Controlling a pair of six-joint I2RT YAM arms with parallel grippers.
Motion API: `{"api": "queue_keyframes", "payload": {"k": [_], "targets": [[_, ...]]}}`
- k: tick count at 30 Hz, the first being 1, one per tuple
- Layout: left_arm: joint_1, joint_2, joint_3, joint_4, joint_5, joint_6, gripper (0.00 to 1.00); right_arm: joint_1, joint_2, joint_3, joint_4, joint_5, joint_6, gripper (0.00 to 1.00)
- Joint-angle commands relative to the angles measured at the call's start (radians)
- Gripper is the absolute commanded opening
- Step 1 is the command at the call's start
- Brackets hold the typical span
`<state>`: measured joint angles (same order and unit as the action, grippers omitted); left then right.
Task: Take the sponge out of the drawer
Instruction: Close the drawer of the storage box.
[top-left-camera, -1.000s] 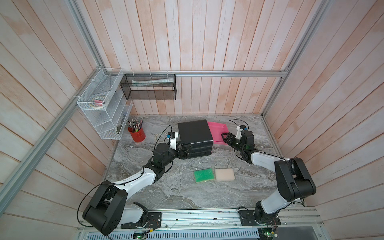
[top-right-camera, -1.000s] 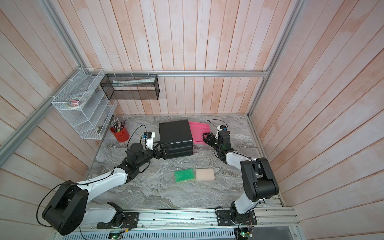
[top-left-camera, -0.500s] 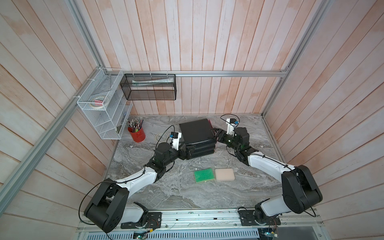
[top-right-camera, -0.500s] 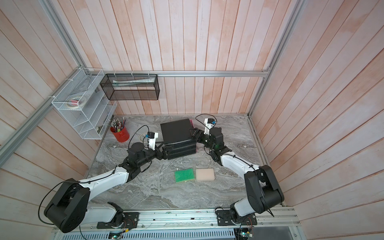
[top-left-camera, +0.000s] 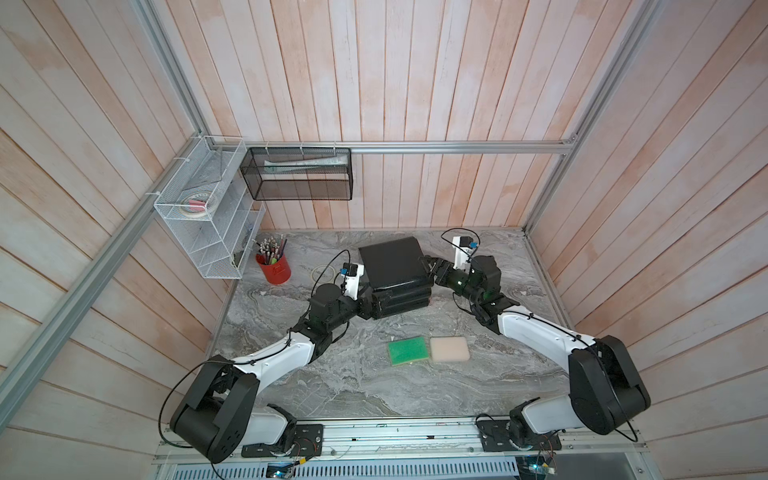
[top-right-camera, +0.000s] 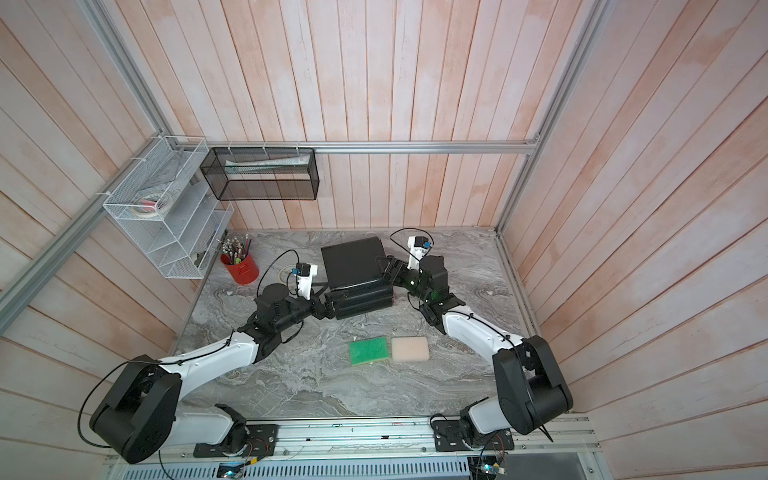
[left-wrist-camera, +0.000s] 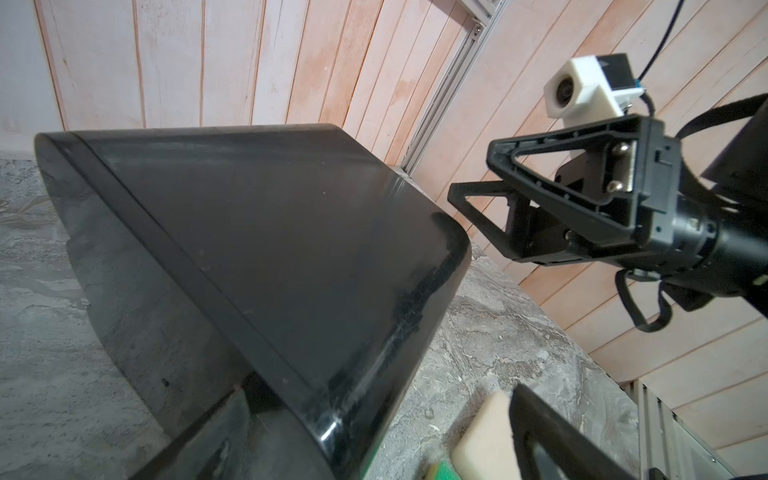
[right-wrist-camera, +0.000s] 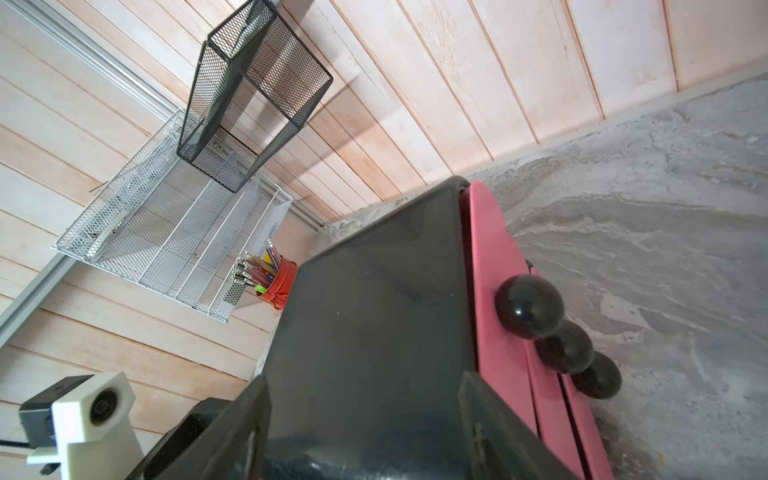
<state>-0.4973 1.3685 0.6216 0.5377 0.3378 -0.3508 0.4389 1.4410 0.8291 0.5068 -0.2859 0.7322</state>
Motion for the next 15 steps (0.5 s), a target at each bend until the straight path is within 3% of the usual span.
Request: {"api": "queue_keyframes", "payload": {"k": [1,9,15], "targets": [[0.012,0.019,0.047,-0.004,0.030,0.033,1.00,0.007,-0.004,-0.023,-0.041,0.029,-0.020,0.74],[0.047,-0.040,0.045,-0.056,-0.024,-0.002,1.00,0.023,0.010,-0.014,-0.106,0.131,-0.080,0.70],[0.085,0.014,0.120,-0.142,-0.060,-0.016,1.00,0.086,0.028,0.013,-0.147,0.179,-0.108,0.67]]}}
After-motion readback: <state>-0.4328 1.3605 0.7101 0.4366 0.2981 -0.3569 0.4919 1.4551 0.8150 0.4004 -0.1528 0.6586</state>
